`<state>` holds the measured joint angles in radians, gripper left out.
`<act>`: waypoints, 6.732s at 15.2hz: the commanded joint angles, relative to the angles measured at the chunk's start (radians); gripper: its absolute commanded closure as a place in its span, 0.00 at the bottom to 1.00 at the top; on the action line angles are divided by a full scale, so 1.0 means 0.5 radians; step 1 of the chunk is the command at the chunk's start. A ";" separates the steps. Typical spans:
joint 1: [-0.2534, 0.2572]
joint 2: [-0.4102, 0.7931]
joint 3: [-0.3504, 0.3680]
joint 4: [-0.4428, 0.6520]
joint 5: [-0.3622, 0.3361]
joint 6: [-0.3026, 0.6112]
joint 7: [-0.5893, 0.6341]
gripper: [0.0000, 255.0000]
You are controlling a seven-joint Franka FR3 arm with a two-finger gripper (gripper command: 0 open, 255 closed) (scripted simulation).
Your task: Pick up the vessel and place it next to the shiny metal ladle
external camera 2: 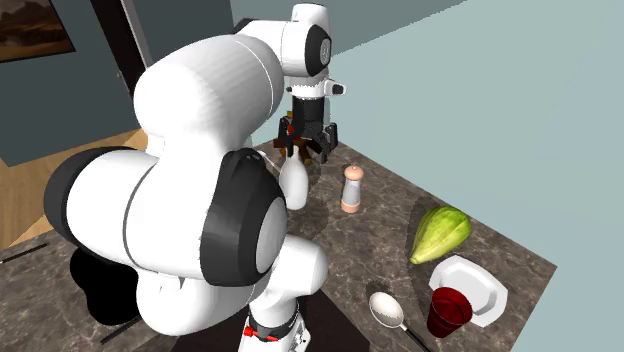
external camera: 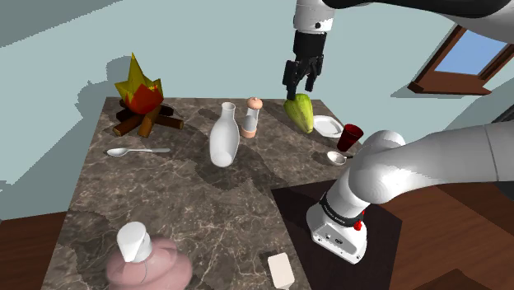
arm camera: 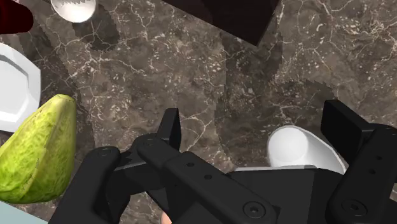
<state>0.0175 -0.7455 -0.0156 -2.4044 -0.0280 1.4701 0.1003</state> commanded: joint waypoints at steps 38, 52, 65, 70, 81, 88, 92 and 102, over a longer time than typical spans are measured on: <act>0.138 1.097 0.274 0.241 0.100 1.091 0.278 1.00; 0.137 1.031 0.268 0.395 0.104 0.871 0.273 1.00; 0.134 0.985 0.261 0.701 0.105 0.520 0.269 1.00; 0.133 0.987 0.259 0.837 0.103 0.385 0.269 1.00; 0.130 1.031 0.257 1.180 0.097 0.086 0.273 1.00; 0.129 1.088 0.258 1.433 0.092 -0.110 0.277 1.00; 0.129 1.133 0.259 1.593 0.088 -0.226 0.281 1.00; 0.131 1.293 0.268 2.065 0.072 -0.539 0.295 1.00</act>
<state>0.0824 -0.1105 0.1173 -1.4012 0.0089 1.2189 0.2461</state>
